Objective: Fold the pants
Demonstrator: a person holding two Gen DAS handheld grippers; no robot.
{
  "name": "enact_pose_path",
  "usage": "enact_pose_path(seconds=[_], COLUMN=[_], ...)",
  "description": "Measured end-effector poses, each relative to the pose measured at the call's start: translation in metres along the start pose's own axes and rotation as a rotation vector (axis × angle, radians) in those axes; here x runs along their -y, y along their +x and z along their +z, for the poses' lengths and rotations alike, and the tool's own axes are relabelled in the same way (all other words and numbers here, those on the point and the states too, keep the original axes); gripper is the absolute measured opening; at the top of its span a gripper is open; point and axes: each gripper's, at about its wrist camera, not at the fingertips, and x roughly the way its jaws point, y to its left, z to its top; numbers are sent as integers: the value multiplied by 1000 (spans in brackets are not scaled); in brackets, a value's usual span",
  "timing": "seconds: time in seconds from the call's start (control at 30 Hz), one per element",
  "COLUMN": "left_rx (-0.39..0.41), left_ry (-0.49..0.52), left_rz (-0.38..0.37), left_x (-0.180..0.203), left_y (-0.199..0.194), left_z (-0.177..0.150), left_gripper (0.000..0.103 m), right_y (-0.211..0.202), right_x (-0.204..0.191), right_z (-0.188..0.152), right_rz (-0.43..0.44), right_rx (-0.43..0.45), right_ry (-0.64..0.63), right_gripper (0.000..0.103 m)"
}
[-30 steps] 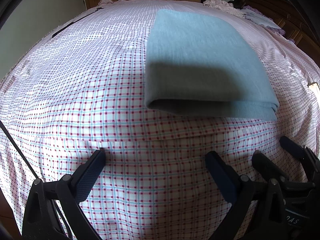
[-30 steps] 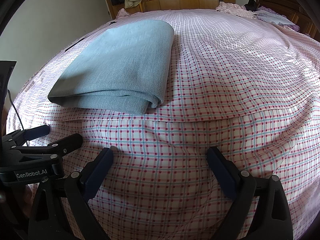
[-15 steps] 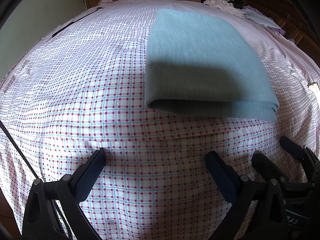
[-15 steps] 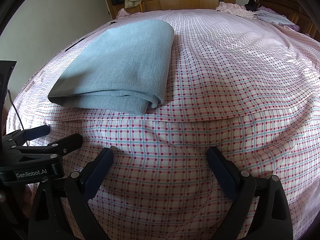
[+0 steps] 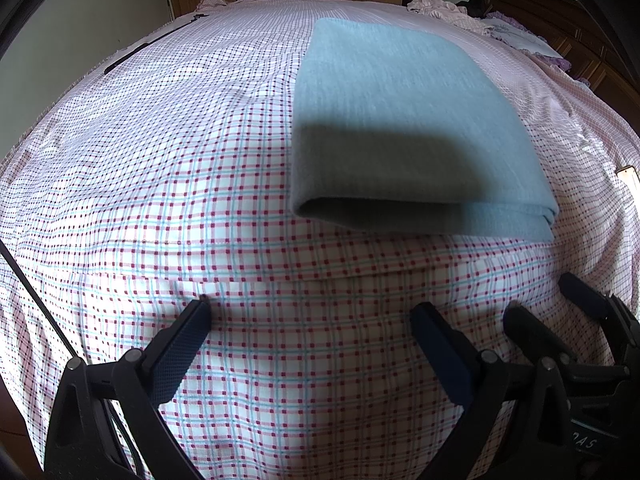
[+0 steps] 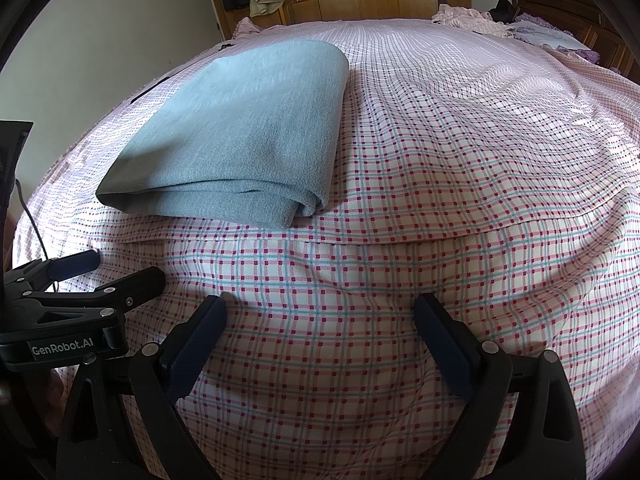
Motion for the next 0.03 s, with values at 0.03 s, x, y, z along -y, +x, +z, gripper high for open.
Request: enact_pose_path(seconds=[0.03], left_rx=[0], left_ry=[0], left_rz=[0], left_x=[0], left_y=[0], left_z=[-1], left_gripper=[102], right_y=[0], right_x=[0], right_z=[0], right_rz=[0], right_rx=[0], right_ry=[0], right_gripper=[91])
